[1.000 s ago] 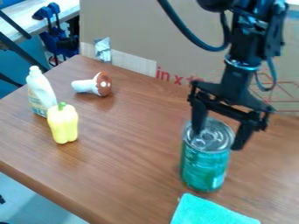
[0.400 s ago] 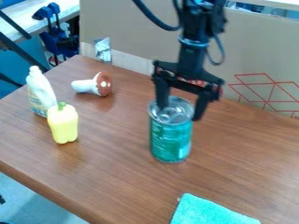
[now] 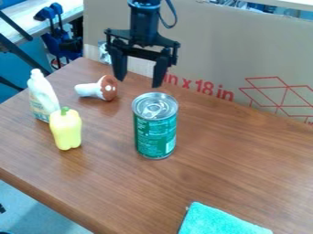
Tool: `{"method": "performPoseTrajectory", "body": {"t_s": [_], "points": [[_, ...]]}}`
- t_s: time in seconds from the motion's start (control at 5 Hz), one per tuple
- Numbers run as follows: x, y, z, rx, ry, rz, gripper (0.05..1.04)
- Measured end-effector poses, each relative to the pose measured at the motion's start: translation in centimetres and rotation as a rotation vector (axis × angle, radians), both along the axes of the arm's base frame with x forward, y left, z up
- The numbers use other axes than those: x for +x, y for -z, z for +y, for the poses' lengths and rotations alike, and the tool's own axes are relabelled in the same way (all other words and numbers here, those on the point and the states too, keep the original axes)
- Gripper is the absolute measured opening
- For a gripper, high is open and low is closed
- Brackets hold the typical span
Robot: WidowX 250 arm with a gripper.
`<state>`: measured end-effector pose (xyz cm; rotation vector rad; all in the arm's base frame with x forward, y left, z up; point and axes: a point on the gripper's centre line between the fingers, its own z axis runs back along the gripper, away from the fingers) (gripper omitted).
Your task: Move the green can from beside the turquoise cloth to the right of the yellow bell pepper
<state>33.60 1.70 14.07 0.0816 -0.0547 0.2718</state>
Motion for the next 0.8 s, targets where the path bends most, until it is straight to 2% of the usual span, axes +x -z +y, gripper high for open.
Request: {"method": "performPoseTrajectory", "body": {"t_s": [0.2,0.4,0.6,0.8], "points": [[-0.4,-0.4,-1.1,-0.004,0.015,-0.024,1.001],[-1.8,-1.2,-4.0,-0.024,0.079,-0.051,1.001],[-4.7,-1.9,-8.1,-0.057,0.221,-0.067,1.001],[-6.1,-1.7,-11.1,-0.059,0.317,-0.041,1.001]]}}
